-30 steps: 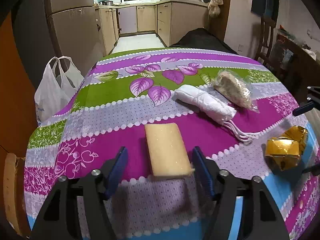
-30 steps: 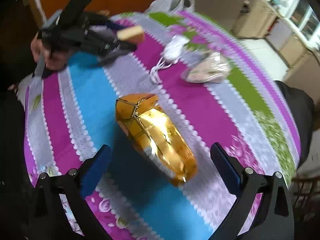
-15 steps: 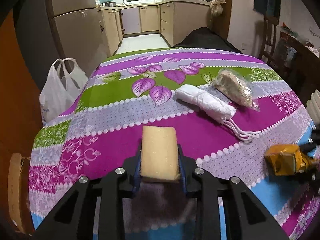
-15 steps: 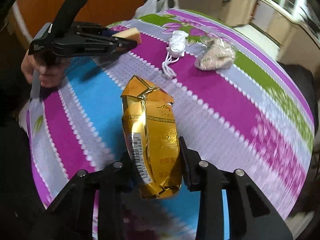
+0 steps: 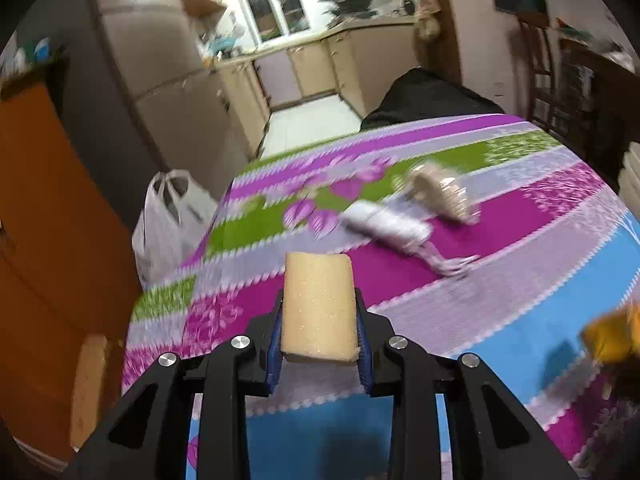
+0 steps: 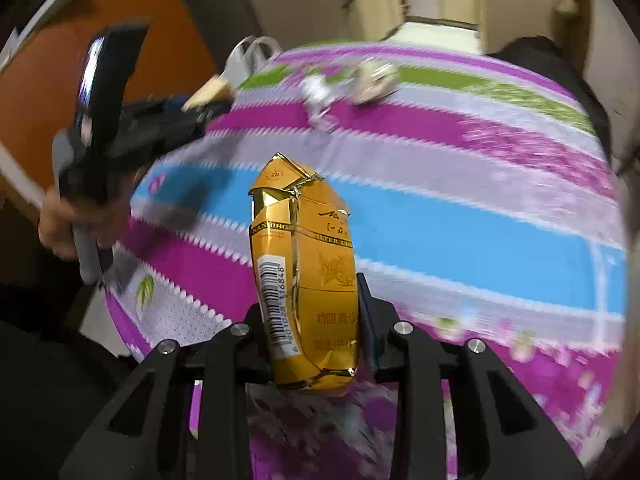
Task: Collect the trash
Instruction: 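Grasp the gold wrapper with the right tool while the left tool grasps the yellow sponge, then carry the gold wrapper and yellow sponge over the white bucket with both tools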
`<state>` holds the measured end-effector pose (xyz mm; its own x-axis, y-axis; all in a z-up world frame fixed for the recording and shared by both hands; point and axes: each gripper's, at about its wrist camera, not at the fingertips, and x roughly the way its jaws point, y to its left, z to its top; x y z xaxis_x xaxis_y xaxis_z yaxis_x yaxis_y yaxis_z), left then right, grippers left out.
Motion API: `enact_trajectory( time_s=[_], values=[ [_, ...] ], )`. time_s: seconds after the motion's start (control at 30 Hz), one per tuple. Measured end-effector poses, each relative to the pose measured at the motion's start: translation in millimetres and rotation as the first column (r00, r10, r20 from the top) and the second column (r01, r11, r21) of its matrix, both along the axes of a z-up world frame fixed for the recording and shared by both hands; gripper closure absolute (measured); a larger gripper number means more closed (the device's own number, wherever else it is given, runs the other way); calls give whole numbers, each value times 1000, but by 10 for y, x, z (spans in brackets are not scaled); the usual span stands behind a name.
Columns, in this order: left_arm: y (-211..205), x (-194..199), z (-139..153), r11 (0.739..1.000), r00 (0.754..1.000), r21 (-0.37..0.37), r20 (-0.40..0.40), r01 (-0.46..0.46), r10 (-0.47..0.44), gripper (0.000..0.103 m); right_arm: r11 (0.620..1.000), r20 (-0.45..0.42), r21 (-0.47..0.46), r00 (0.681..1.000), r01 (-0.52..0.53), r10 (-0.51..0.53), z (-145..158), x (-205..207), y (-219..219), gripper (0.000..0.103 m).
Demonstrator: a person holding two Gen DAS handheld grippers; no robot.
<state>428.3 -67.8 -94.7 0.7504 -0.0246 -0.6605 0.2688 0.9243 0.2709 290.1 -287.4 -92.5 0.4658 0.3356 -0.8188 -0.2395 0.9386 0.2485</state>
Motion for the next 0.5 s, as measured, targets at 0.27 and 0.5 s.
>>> enact_trajectory(
  time_s=[0.27,0.5],
  values=[
    [-748,-208,441,985,982,0,72,173,-173,72,981,46,33,980,194,-195,628,-180,-712,73],
    [-1640,-475,689,930,928,-21,79,368,-365,72,932,105,60,926,358,-362,968,-391,-1306,73]
  ],
)
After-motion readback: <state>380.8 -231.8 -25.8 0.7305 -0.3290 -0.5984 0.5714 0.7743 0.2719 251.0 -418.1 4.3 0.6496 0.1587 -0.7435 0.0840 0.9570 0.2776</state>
